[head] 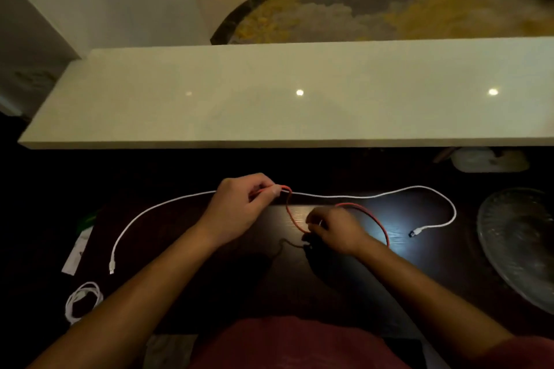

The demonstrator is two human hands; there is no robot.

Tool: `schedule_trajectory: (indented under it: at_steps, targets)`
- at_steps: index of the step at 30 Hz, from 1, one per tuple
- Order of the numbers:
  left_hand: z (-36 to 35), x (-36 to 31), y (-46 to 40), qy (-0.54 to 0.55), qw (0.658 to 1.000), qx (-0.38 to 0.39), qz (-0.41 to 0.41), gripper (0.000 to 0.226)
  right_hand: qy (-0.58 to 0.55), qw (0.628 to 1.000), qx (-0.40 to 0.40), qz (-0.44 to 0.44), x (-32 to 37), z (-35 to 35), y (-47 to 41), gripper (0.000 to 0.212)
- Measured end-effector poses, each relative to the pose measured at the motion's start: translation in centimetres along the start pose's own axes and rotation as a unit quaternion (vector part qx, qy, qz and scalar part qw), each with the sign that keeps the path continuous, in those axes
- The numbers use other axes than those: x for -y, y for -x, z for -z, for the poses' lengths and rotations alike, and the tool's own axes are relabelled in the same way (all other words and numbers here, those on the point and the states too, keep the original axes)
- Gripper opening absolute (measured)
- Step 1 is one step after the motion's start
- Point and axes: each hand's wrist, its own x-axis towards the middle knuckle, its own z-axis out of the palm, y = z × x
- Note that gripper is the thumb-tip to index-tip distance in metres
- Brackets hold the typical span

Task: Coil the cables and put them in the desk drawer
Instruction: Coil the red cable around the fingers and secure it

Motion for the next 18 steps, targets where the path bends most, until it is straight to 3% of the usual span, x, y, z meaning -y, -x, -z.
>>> schedule_trajectory:
  at_steps: [4,8,11,13,18]
  targets:
    - [1.0,-3.5,-0.8,0.017,0.999,0.000,-0.048,0.011,-0.139,0.978,-0.107,0.115,5.6,7.2,1.4,0.043]
    - [2.9,-6.7,-1.4,0.040,0.996,-0.009,-0.085,0.010,-0.204,0.941,-0.202,0.179,10.7,12.0,4.8,0.015]
    - [5.3,-7.3,-1.4,0.000,0.993,-0.042,-0.114,0.030,-0.309,0.904,-0.209,0.211,12.9,13.7,7.2,0.013]
    - [6.4,-6.7,-1.2,-0.049,0.991,-0.045,-0.116,0.037,-0.381,0.866,-0.239,0.217,13.6,14.5,8.5,0.016]
    - [8.2,-3.2,-1.2,-0.002,0.995,-0.096,-0.037,0.024,-0.433,0.812,-0.353,0.167,12.8,14.7,10.3,0.021]
